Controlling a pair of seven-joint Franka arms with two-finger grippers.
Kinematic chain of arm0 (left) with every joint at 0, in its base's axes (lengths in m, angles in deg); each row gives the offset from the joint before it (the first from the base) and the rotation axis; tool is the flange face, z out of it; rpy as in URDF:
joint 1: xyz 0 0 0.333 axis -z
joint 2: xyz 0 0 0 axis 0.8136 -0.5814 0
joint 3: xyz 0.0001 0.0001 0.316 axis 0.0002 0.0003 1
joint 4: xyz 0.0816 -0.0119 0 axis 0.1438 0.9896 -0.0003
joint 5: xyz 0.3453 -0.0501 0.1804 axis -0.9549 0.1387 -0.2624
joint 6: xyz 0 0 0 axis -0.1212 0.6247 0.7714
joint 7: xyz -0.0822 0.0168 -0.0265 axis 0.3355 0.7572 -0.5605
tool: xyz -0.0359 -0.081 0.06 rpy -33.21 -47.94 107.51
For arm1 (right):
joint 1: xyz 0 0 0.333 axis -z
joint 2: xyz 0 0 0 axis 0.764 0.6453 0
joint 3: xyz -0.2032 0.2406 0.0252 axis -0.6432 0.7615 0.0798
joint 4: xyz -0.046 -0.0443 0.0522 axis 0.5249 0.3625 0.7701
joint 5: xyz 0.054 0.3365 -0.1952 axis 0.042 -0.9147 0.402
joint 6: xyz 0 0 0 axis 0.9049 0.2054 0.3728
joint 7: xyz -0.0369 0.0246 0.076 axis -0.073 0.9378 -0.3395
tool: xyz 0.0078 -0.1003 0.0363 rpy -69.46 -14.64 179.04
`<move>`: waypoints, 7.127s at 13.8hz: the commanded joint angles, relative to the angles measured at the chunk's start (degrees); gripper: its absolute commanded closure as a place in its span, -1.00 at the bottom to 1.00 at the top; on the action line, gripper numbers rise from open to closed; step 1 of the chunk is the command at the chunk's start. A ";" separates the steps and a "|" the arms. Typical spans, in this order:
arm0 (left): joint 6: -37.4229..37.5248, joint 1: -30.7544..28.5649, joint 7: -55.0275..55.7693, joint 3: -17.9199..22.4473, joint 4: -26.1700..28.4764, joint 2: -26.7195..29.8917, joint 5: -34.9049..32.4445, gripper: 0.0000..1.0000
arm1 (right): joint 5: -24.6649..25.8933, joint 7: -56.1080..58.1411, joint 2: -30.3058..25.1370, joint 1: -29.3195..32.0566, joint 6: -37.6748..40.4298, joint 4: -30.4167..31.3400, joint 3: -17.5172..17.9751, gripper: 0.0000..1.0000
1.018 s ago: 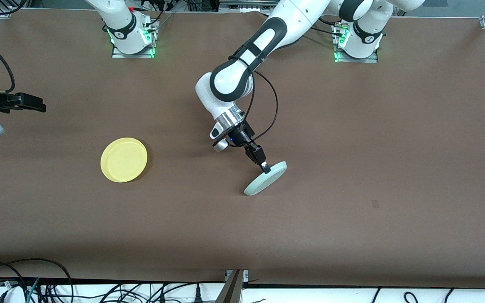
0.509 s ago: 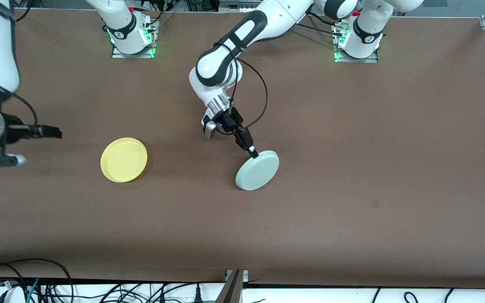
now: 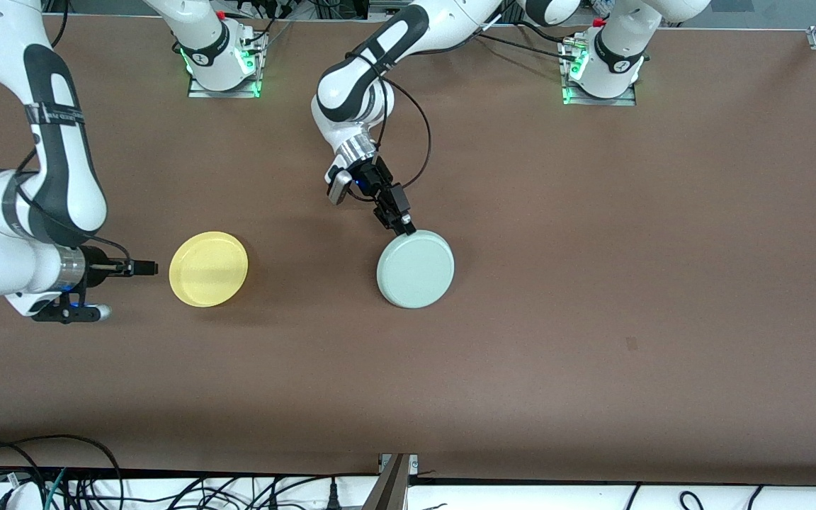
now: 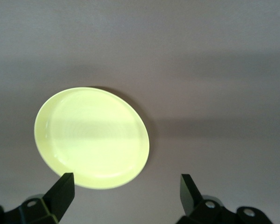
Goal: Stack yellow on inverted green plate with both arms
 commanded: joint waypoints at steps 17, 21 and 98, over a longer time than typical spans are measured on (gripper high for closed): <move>-26.87 -18.18 19.44 -0.79 -5.45 10.30 58.89 -1.00 | -6.62 6.58 -0.34 3.21 -20.30 19.44 0.55 -1.00; -26.00 -25.91 18.21 -0.88 -5.45 14.61 68.82 -1.00 | -7.60 8.25 0.28 3.03 -20.91 19.35 0.90 -0.35; -0.59 -65.92 -63.71 -0.09 12.74 51.97 68.23 -1.00 | 8.31 -2.12 -28.47 -4.70 29.97 -7.45 0.37 -1.00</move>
